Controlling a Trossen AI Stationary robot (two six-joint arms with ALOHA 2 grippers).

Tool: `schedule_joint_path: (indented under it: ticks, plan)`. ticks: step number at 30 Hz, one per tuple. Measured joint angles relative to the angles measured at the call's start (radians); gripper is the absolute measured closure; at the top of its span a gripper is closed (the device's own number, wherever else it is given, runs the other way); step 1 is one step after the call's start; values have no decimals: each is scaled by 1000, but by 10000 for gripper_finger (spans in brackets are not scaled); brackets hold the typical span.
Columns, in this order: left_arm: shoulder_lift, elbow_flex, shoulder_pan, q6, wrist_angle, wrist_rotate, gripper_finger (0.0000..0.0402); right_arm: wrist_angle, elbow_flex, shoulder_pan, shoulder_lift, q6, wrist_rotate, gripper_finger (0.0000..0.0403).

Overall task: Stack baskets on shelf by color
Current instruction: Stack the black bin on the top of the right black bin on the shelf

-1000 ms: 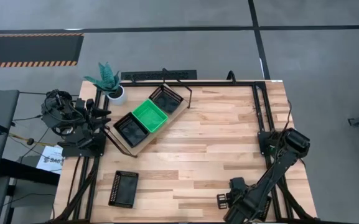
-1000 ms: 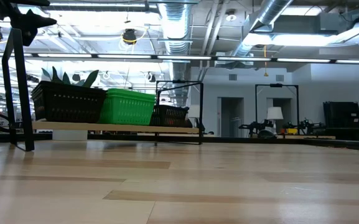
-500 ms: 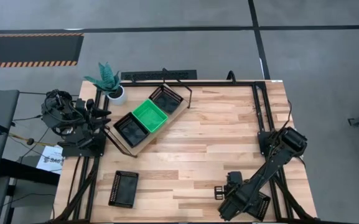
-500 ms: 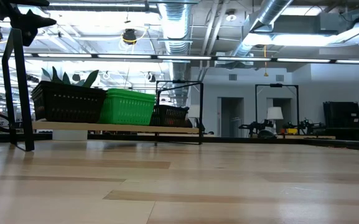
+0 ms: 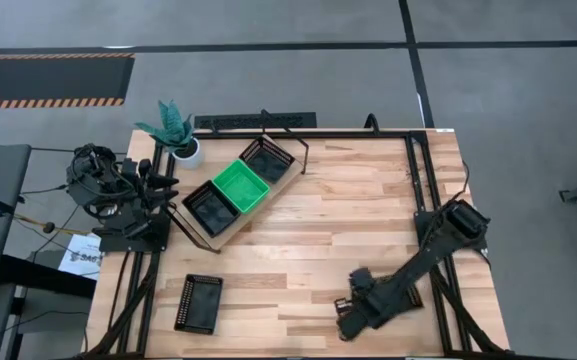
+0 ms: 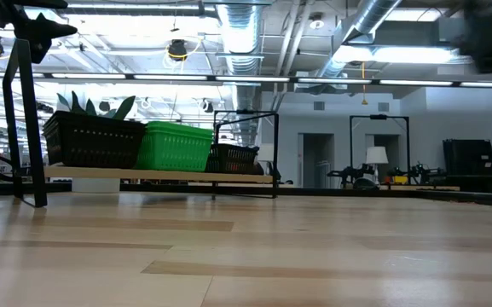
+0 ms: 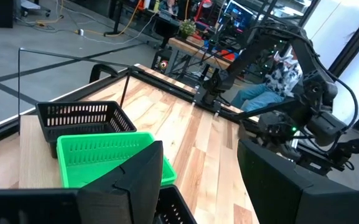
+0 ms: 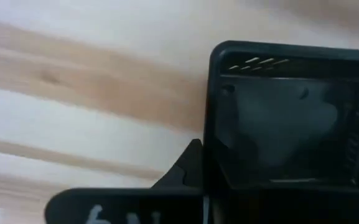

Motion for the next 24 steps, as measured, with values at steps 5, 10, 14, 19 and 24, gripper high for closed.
schedule_joint_path:
  ticks: [5, 10, 14, 19, 24]
  plan:
    - [0, 0, 0, 0, 0, 0, 203, 41, 44, -156, 0, -470, 103, 393]
    - [0, 0, 0, -1, 0, 0, 203, 45, 156, -347, 0, -928, 186, 398]
    - [0, 0, 0, -13, 1, 0, 203, 49, 308, -483, 0, -1316, 201, 400]
    - [0, 0, 0, -21, 1, 1, 203, 23, 504, -593, 0, -1736, 199, 400]
    - [0, 0, 0, -21, 1, 1, 203, 9, 631, -649, -1, -2257, 214, 400]
